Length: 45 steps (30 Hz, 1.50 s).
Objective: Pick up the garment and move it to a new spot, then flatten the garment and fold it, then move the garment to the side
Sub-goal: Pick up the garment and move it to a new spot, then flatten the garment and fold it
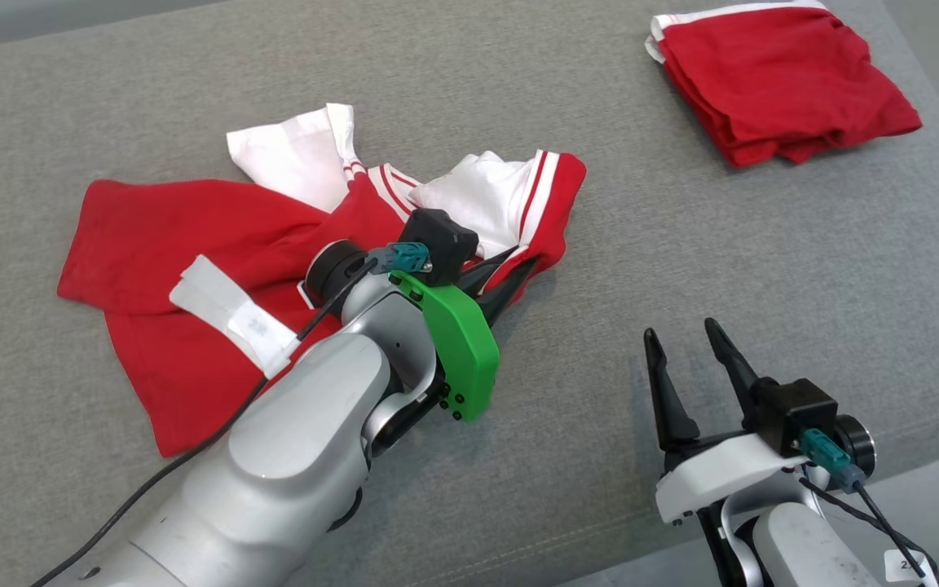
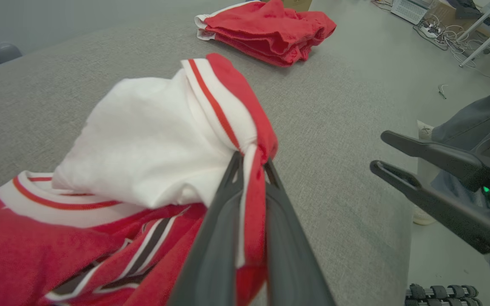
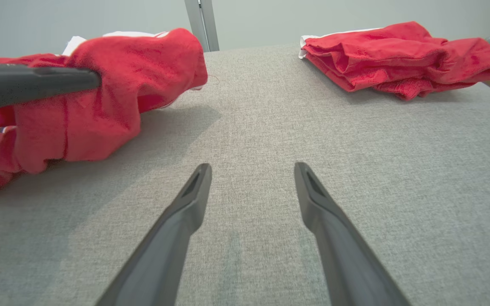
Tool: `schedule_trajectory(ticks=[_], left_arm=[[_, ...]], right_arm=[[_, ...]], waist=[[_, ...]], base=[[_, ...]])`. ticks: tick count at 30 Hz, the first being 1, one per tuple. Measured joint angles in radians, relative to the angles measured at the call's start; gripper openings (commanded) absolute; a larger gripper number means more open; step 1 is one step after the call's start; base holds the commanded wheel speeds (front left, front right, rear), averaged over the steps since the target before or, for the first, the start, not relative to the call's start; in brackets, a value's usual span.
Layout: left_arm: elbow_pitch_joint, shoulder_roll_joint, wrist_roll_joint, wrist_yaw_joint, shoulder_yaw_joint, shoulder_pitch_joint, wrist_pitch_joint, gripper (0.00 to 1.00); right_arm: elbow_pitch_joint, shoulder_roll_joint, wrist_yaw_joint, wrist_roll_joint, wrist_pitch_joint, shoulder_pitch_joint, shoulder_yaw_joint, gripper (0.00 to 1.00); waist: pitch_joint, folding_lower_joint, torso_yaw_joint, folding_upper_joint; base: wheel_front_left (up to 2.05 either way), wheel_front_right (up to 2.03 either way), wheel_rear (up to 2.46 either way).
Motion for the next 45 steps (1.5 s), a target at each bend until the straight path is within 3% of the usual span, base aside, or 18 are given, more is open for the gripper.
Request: schedule_trajectory(ticks=[1, 2, 3, 4, 10, 15, 21, 31, 37, 45], left_arm=[[-0.004, 0.000, -0.004, 0.004, 0.000, 0.000, -0.010, 0.04], [-0.006, 0.000, -0.004, 0.011, 0.001, 0.000, -0.016, 0.29], [-0.003, 0.000, -0.004, 0.019, 0.001, 0.000, -0.017, 0.43], [0.008, -0.001, -0.003, 0.026, 0.001, 0.000, -0.024, 1.00], [0.051, 0.001, 0.016, 0.030, -0.043, 0.010, -0.012, 1.00], [0.034, 0.002, -0.002, 0.027, -0.042, 0.016, -0.028, 1.00], [-0.011, 0.002, -0.028, 0.038, 0.010, 0.029, -0.086, 1.00], [-0.048, 0.038, -0.048, 0.115, 0.091, 0.153, -0.172, 1.00], [-0.076, 0.059, -0.062, 0.163, 0.122, 0.242, -0.231, 1.00], [-0.096, 0.071, -0.073, 0.182, 0.128, 0.334, -0.259, 1.00]], right_arm=[[0.003, 0.001, 0.000, 0.000, 0.000, -0.002, 0.010, 1.00], [0.006, 0.001, 0.001, 0.000, 0.000, -0.006, 0.022, 1.00], [0.010, 0.002, 0.004, 0.000, 0.000, -0.012, 0.035, 1.00], [0.013, 0.002, 0.012, 0.000, 0.000, -0.025, 0.047, 1.00], [0.000, 0.002, 0.018, 0.000, -0.007, -0.085, 0.035, 1.00], [-0.018, -0.003, 0.027, -0.002, -0.007, -0.150, 0.018, 1.00], [0.029, -0.056, 0.066, -0.023, 0.022, -0.297, 0.005, 1.00], [0.242, -0.080, 0.156, -0.009, 0.191, -0.425, 0.036, 1.00], [0.352, -0.106, 0.174, -0.004, 0.251, -0.466, 0.030, 1.00], [0.447, -0.166, 0.176, -0.007, 0.295, -0.507, -0.004, 1.00]], waist=[[0.001, 0.0000, -0.014, 0.0000], [0.003, 0.0000, -0.027, 0.0000], [0.005, 0.0000, -0.041, 0.0000], [0.007, 0.0000, -0.055, 0.0000], [0.018, 0.0000, -0.116, 0.0000], [0.022, 0.0000, -0.107, 0.0000], [0.015, 0.0000, -0.050, 0.0000], [-0.008, 0.0000, 0.078, 0.0000], [-0.017, 0.0000, 0.158, 0.0000], [-0.024, 0.0000, 0.266, 0.0000]], base=[[0.00, 0.00, 0.00], [0.00, 0.00, 0.00], [0.00, 0.00, 0.00], [0.00, 0.00, 0.00], [0.00, 0.00, 0.00], [0.00, 0.00, 0.00], [0.00, 0.00, 0.00], [0.00, 0.00, 0.00], [0.00, 0.00, 0.00], [0.00, 0.00, 0.00]])
